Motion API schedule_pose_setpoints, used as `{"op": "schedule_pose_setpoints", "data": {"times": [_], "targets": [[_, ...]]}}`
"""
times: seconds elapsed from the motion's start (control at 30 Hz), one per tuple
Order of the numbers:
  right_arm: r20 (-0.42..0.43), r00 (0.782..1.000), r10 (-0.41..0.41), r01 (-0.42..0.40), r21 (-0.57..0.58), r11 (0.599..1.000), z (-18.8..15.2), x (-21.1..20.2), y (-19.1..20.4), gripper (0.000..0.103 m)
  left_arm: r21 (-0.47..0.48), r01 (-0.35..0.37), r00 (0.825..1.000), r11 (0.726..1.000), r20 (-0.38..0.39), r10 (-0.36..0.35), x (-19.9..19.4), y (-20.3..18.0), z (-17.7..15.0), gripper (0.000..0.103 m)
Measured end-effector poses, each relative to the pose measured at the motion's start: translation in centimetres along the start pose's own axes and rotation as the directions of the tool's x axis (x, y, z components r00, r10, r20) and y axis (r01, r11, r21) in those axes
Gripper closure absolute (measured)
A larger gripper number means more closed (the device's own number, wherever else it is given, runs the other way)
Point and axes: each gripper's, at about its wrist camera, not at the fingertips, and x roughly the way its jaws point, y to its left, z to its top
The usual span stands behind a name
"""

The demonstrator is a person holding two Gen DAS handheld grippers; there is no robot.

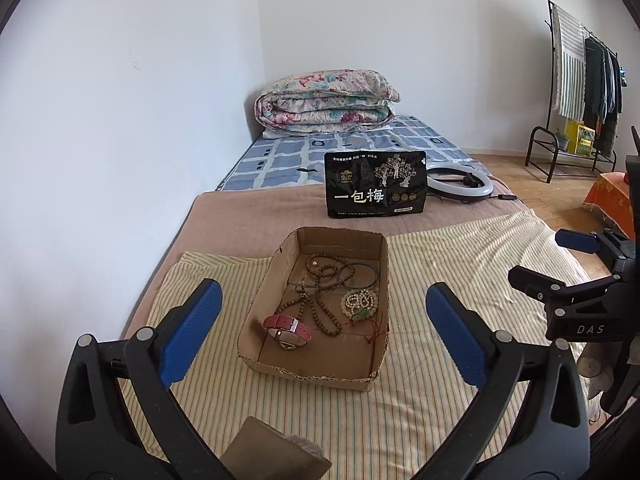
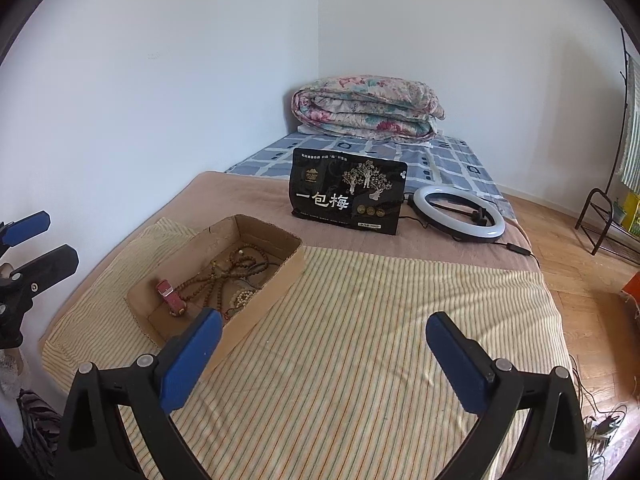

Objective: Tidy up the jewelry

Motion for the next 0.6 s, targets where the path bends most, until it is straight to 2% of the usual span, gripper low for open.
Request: {"op": "schedule_pose_setpoints", "data": {"times": [0.6], "targets": [[-0.017, 1.0, 0.002, -0.002, 0.012, 1.0, -0.1, 0.78, -0.37, 0.0, 0.012, 0.005, 1.0, 1.0, 0.005, -0.005, 0.13, -0.95, -0.04, 0.0]]}}
